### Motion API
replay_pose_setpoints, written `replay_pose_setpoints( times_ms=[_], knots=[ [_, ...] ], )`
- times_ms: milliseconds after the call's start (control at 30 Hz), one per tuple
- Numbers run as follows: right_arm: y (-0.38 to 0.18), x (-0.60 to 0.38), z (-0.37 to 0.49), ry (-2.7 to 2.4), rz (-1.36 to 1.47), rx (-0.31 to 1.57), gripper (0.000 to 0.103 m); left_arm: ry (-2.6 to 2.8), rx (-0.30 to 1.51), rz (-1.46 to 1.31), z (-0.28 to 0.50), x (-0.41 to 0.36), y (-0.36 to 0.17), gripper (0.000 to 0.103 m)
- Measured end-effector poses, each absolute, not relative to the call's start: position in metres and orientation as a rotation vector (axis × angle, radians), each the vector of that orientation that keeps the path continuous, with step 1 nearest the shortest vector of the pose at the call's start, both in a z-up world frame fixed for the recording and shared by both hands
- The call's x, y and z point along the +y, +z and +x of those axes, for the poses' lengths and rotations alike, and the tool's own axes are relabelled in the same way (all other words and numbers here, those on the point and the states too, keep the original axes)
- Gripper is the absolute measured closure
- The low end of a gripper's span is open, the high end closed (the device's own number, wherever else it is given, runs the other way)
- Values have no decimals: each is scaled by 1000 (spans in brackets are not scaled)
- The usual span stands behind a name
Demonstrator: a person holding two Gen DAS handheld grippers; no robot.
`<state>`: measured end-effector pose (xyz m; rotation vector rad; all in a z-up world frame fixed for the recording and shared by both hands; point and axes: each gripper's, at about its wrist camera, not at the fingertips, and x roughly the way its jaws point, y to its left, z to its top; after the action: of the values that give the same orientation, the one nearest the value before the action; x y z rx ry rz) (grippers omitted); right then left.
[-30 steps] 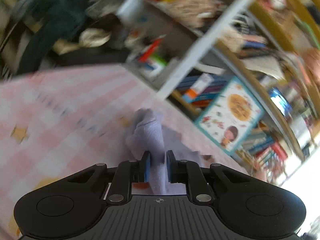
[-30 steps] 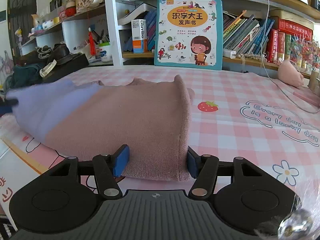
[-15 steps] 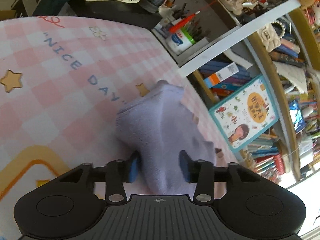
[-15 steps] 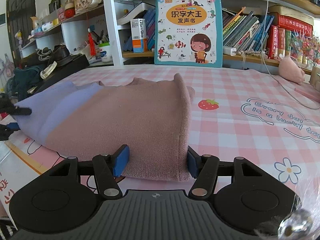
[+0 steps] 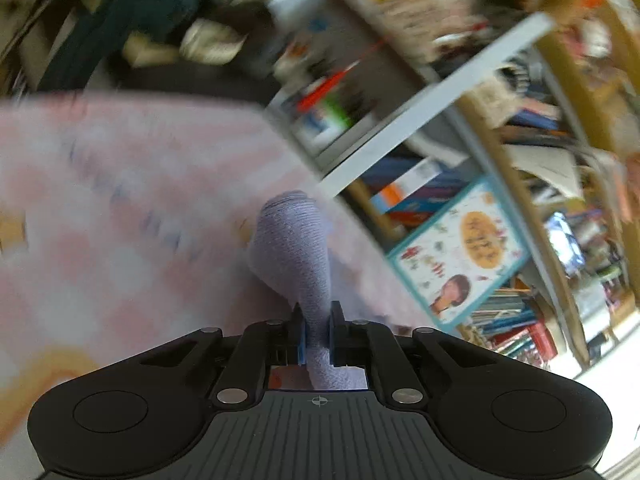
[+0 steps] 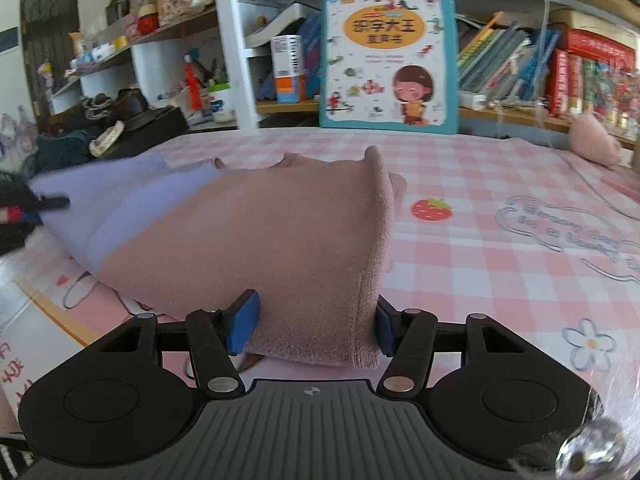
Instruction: Fold clothes
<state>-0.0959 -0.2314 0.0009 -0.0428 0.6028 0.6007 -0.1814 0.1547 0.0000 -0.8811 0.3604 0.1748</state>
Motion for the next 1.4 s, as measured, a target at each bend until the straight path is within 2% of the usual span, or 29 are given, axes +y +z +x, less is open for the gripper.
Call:
replay_pose_setpoints(
  times_ms=[167,400,467,533,600,667,800,1067,1167,1233,1333,1400],
  knots=[
    [2,-203,-98,681,-72,616,48,193,307,-831,-204,166,15,94],
    [3,-191,-101,703,-87,618,47,243,405,-1001,-204,196,-27,93],
    [3,-189,-101,700,-98,615,47,248,415,-991,-200,196,-31,90],
    [3,-189,-101,699,-101,614,47,259,432,-993,-194,196,-35,82],
    [3,-189,-101,700,-101,614,47,264,435,-1008,-192,197,-39,80],
    [3,-190,-101,700,-98,615,47,268,425,-1007,-192,196,-41,80],
    [2,-193,-99,706,-68,616,46,270,410,-1011,-193,197,-43,88],
    [18,-232,-80,651,50,593,46,286,397,-1033,-199,210,-42,90],
    [20,-235,-78,667,47,592,53,286,397,-1033,-204,214,-42,90],
    [19,-231,-77,693,29,594,69,286,399,-1037,-204,215,-42,90],
    [14,-225,-75,715,31,611,83,288,396,-1027,-204,215,-40,90],
    [8,-220,-72,713,27,638,88,288,390,-1010,-204,214,-37,90]
  ],
)
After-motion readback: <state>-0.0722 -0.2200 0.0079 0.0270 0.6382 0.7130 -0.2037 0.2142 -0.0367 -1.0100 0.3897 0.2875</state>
